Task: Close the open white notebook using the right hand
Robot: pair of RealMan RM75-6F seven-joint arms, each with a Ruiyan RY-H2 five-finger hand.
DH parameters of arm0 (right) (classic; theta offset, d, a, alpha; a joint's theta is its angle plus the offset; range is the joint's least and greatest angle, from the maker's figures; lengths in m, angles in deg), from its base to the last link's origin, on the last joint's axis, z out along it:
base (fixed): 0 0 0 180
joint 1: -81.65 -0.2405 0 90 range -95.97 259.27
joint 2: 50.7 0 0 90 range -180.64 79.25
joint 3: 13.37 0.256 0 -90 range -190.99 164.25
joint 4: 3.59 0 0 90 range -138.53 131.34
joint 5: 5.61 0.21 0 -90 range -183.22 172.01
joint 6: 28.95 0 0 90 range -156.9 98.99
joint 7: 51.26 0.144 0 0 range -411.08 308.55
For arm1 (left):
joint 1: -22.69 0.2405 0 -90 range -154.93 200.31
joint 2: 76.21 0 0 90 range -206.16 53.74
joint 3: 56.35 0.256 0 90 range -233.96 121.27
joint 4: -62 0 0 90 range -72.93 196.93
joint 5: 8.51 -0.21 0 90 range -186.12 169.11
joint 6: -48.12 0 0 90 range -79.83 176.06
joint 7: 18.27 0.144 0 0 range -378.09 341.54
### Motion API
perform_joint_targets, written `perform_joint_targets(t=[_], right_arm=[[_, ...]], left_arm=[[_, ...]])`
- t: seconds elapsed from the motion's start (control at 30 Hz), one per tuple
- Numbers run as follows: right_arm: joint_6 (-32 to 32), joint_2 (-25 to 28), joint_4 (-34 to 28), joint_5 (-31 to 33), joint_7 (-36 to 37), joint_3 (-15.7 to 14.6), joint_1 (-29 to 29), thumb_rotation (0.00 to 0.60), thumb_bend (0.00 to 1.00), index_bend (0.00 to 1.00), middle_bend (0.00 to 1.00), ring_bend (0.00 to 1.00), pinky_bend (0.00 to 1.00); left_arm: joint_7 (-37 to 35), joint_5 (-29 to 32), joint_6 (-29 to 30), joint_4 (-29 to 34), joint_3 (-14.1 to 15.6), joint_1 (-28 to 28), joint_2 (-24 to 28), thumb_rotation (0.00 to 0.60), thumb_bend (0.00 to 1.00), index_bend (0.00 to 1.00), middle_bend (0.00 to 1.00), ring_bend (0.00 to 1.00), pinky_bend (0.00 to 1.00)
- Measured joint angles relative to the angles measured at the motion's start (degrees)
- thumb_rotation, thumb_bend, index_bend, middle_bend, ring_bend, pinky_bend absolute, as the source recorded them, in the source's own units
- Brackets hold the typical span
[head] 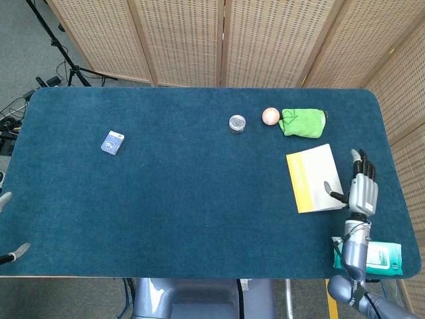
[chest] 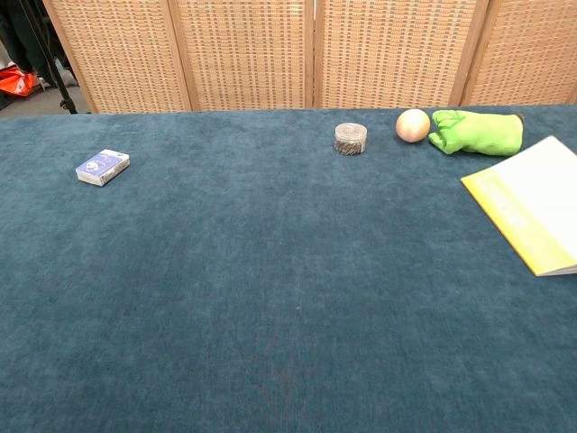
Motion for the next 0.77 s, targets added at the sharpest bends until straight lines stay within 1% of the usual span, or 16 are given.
perform_joint_targets(t=[0.17,0.27,0.3,0.37,0.4,0.5,0.53,0.6,0.63,0.73,0.77], right_arm=[[0.7,2.1,1.7,-0.7,-4.2,-0.3,0.2,0.6,0.26,0.0,0.0,0.0,0.0],[1.8,3.3,1.3,-3.2,-3.8,-1.3,0.8,0.6,0.17,0.0,0.0,0.0,0.0],[2.2,3.8,1.0,-4.3,-3.4,-1.8,1.1,0.6,0.12,0.0,0.0,0.0,0.0],[3.5,5.5,-0.4,-7.4,-2.4,-3.3,2.1,0.6,0.07,0.0,0.0,0.0,0.0],[4.2,6.4,-1.5,-8.8,-2.1,-4.2,2.7,0.6,0.05,0.0,0.0,0.0,0.0],[6.5,10.4,-6.7,-13.4,-1.5,-7.6,5.1,0.6,0.05,0.0,0.0,0.0,0.0],[7.5,12.3,-9.3,-15.6,-1.4,-9.3,6.2,0.6,0.05,0.0,0.0,0.0,0.0],[8.9,15.1,-12.8,-19.2,-1.2,-11.9,7.7,0.6,0.05,0.0,0.0,0.0,0.0],[9.8,16.9,-14.4,-21.7,-0.9,-13.6,8.7,0.6,0.05,0.0,0.0,0.0,0.0],[12.0,20.6,-16.5,-26.9,-0.4,-17.9,11.3,0.6,0.05,0.0,0.0,0.0,0.0],[12.8,21.2,-16.8,-28.0,-0.2,-18.8,12.0,0.6,0.05,0.0,0.0,0.0,0.0]], left_arm=[[0.8,-0.1,-0.1,0.1,0.1,-0.1,-0.2,0.6,0.0,0.0,0.0,0.0,0.0],[1.3,-0.1,-0.2,0.2,0.1,-0.1,-0.4,0.6,0.0,0.0,0.0,0.0,0.0],[1.4,-0.1,-0.2,0.3,0.1,-0.1,-0.4,0.6,0.0,0.0,0.0,0.0,0.0],[1.6,0.1,-0.2,0.3,0.0,-0.1,-0.5,0.6,0.0,0.0,0.0,0.0,0.0],[1.8,0.2,-0.2,0.3,-0.1,-0.1,-0.5,0.6,0.0,0.0,0.0,0.0,0.0],[2.0,0.3,-0.2,0.4,-0.1,-0.1,-0.7,0.6,0.0,0.0,0.0,0.0,0.0],[2.0,0.2,-0.1,0.4,-0.1,-0.1,-0.7,0.6,0.0,0.0,0.0,0.0,0.0],[2.0,0.1,0.0,0.3,-0.1,0.0,-0.7,0.6,0.0,0.0,0.0,0.0,0.0],[2.0,0.0,0.1,0.3,0.0,0.0,-0.8,0.6,0.0,0.0,0.0,0.0,0.0],[1.9,-0.2,0.3,0.2,0.1,0.1,-0.9,0.6,0.0,0.0,0.0,0.0,0.0],[2.0,-0.2,0.3,0.2,0.1,0.1,-0.9,0.6,0.0,0.0,0.0,0.0,0.0]])
